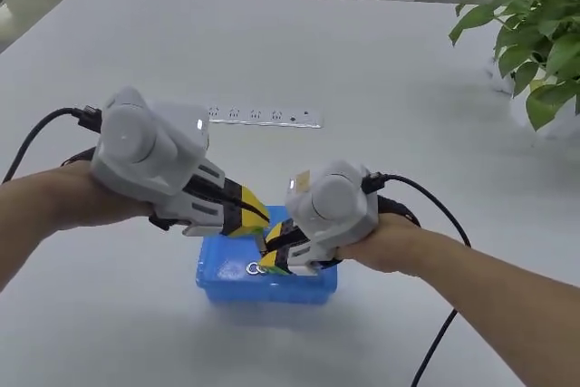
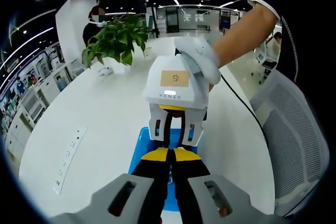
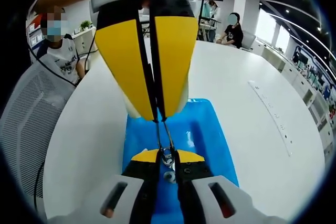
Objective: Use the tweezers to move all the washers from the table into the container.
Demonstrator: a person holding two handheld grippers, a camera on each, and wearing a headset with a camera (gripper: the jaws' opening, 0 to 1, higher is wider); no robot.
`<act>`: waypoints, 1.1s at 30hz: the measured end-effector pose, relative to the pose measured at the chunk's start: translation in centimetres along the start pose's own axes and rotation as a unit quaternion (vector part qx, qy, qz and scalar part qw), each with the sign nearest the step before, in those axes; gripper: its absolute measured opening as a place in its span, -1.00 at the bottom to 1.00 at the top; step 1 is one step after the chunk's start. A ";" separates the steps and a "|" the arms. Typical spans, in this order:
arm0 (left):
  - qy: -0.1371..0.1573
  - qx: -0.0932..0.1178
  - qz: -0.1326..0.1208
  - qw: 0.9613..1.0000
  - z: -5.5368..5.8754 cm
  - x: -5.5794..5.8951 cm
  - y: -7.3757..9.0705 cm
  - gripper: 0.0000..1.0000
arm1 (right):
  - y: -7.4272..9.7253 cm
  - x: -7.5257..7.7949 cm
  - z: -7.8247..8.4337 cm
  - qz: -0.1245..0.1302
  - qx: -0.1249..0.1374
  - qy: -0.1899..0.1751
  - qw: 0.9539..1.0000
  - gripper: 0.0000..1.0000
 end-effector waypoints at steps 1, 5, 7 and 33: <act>-0.001 -0.001 0.000 1.000 -0.1 0.0 0.1 -0.91 | 0.1 0.0 -0.1 0.000 0.000 0.000 1.000 -0.74; -0.005 -0.003 0.001 1.000 -0.4 0.2 0.3 -0.91 | 0.4 -0.2 -0.4 0.003 0.004 0.000 1.000 -0.73; -0.007 -0.003 0.001 1.000 -0.6 0.3 0.5 -0.91 | 0.6 -0.3 -0.7 0.005 0.009 0.001 1.000 -0.73; -0.026 0.007 -0.003 1.000 -2.9 2.9 3.7 -0.91 | 3.9 -3.3 -3.0 0.021 0.022 0.033 0.999 -0.83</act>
Point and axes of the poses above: the centre of the closed fingertips' face, and the gripper's own axes: y roughly backward along the fingers, x roughly to its right, z roughly out of its underside, the point moved 6 cm from there along y, roughly backward along the fingers, and after that the axes turned 2 degrees about -y, right-handed, at the moved point
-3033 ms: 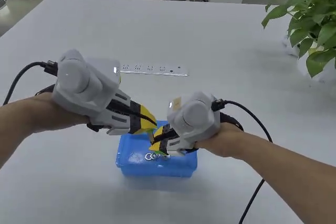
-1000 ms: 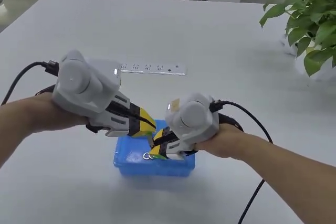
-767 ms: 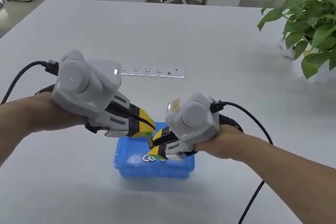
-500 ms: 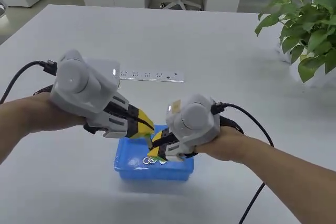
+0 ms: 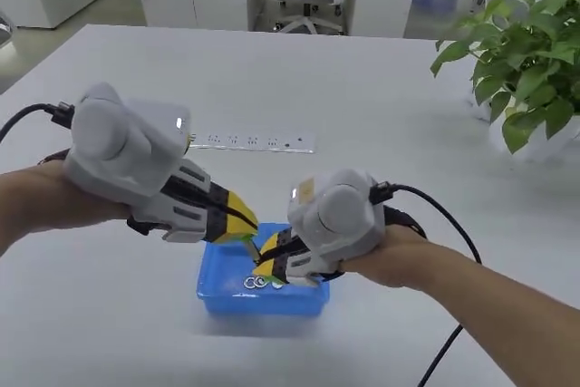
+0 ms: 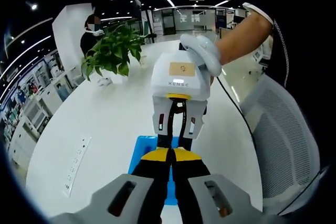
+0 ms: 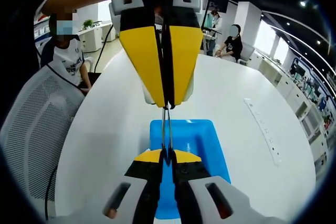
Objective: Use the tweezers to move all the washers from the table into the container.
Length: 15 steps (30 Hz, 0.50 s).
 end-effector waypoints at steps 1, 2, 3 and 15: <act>-0.001 0.000 0.001 1.000 0.0 0.2 0.0 -0.91 | 0.1 -0.1 0.0 0.000 0.000 0.001 1.000 -0.83; -0.003 -0.001 0.001 1.000 -0.1 0.3 0.1 -0.91 | 0.2 -0.4 0.0 0.001 -0.001 0.003 1.000 -0.84; -0.005 -0.004 0.002 1.000 -0.1 0.5 0.1 -0.91 | 0.3 -0.5 0.0 0.001 -0.002 0.005 1.000 -0.84; -0.010 -0.013 0.014 1.000 0.4 2.4 0.2 -0.90 | 0.9 -2.2 0.4 -0.004 -0.020 0.028 0.999 -0.86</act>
Point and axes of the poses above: the centre of the closed fingertips' face, and the gripper's own axes: y roughly backward along the fingers, x roughly to its right, z roughly out of its underside, the point moved 6 cm from there along y, roughly backward along the fingers, and after that the axes turned 2 degrees about -y, right-handed, at the moved point
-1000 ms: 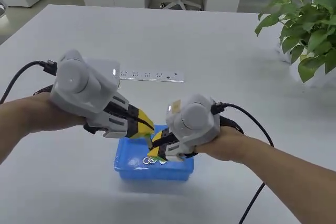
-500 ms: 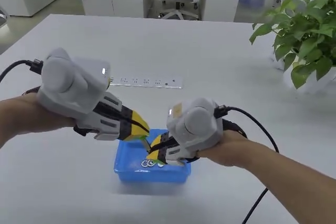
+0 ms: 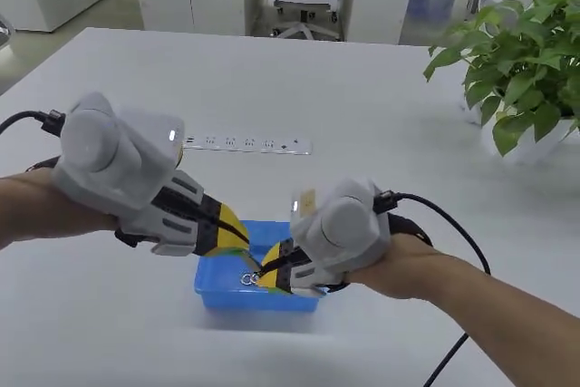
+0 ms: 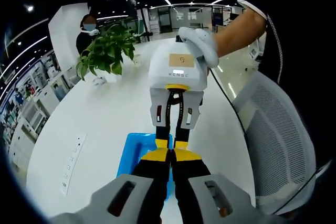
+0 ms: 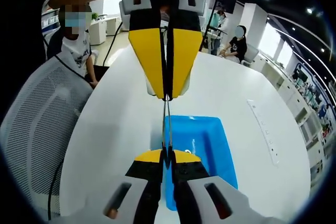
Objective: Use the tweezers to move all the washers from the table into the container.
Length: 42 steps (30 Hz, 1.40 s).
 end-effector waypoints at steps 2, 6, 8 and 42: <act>-0.001 -0.003 0.001 1.000 0.1 0.2 0.0 -0.90 | 0.0 -0.2 0.0 -0.002 -0.003 0.003 1.000 -0.86; -0.011 -0.023 0.007 1.000 0.6 0.7 -0.2 -0.89 | 0.0 -0.6 -0.1 -0.006 -0.007 0.009 1.000 -0.86; -0.014 -0.028 0.009 0.999 0.8 0.9 -0.4 -0.88 | 0.0 -0.8 -0.1 -0.008 -0.009 0.012 1.000 -0.86; -0.040 -0.110 0.036 0.993 4.8 3.8 -3.2 -0.77 | -0.7 -3.6 1.9 -0.031 -0.061 0.016 0.998 -0.86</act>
Point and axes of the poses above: the centre of the closed fingertips' face, and the gripper's own axes: y roughly backward along the fingers, x roughly to its right, z roughly out of its underside, the point moved 6 cm from there along y, roughly backward along the fingers, and after that the axes turned 2 degrees about -y, right-handed, at the moved point
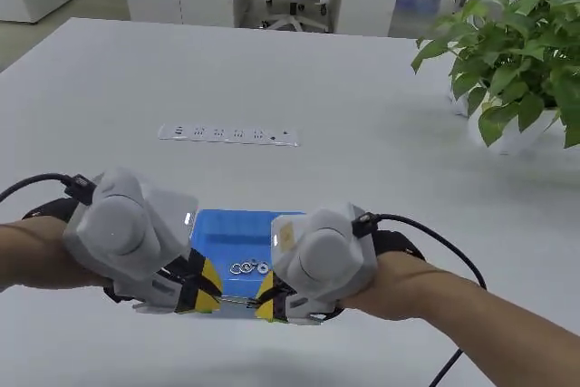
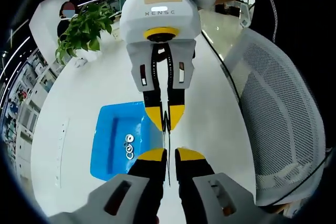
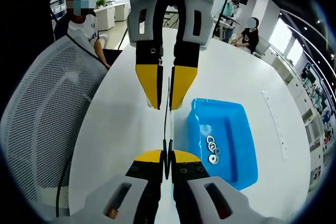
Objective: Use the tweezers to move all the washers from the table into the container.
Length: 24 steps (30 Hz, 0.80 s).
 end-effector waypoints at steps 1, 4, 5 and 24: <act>0.000 0.001 -0.001 1.000 0.0 0.0 0.0 -0.77 | 0.0 0.0 0.0 -0.001 0.000 -0.001 1.000 -0.86; 0.000 0.000 -0.006 1.000 0.1 0.1 -0.3 -0.74 | -0.2 -0.2 0.2 -0.003 -0.005 -0.002 1.000 -0.86; -0.001 -0.002 -0.005 1.000 0.1 0.1 -0.3 -0.74 | -0.2 -0.2 0.2 -0.002 -0.005 -0.002 1.000 -0.86; -0.001 -0.034 0.000 0.999 1.9 1.4 -1.9 -0.84 | -0.7 -1.4 0.7 -0.012 -0.016 0.005 1.000 -0.86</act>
Point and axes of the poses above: the centre of the closed fingertips' face, and the gripper's own axes: y roughly backward along the fingers, x roughly to its right, z roughly out of its underside, the point moved 6 cm from there along y, roughly backward along the fingers, and after that the axes turned 2 degrees about -y, right-handed, at the moved point
